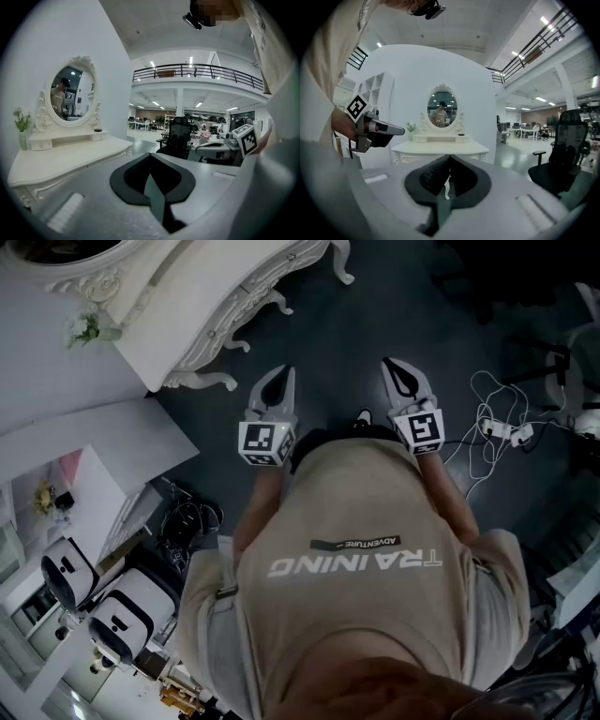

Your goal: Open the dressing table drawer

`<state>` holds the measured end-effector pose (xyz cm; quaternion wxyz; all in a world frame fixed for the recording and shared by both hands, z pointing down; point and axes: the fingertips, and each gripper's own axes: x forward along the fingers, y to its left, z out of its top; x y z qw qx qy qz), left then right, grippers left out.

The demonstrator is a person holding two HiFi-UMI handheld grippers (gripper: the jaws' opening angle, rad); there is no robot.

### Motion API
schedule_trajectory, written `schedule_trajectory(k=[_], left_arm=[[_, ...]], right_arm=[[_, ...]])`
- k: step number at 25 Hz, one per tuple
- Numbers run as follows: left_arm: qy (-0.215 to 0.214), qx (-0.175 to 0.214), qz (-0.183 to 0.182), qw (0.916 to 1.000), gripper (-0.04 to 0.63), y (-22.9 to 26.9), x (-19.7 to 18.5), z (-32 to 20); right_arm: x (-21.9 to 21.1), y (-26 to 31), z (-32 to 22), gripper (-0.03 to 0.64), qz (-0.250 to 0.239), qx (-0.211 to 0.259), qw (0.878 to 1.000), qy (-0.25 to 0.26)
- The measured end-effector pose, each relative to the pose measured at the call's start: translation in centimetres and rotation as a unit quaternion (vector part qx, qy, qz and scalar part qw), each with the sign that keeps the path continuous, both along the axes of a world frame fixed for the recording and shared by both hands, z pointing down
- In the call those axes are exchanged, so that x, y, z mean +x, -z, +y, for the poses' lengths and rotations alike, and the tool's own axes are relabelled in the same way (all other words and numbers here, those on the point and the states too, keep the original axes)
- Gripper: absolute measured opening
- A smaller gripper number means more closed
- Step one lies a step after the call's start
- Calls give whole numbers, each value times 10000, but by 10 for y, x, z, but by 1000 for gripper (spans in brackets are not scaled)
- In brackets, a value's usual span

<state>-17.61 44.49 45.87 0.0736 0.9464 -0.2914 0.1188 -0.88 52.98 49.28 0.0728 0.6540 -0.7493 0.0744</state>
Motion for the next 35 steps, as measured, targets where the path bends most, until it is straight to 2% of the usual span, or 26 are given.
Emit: schedule_trajectory(k=[5,10,15,19,25,31,35], left_arm=[[-25,38,65,10000,6,3,53,-13],[-97,-70,-63,9999,6,-4,72,-36],[-54,-250,-144,9996,6,-27,72,-83],[-149,-347,-33,9993,6,-34,70,-124],[-358,36,181,9992,6,-2,66,-211],[-561,115,145,9983,6,-9,59,-296],[-442,-6,137,9989,6,-14,62,-339]], right_arm=[[49,-18,-13,3,-32,-101,9999,-94],[64,-31,-38,3,-154,-230,9996,-60],[63,-42,-82,3,-81,-321,9994,141],[54,-43,-123,3,56,-501,9985,208],[40,-6,-208,3,237,-485,9983,237],[31,6,-287,3,292,-387,9988,59],[32,4,-318,3,326,-447,9984,78]])
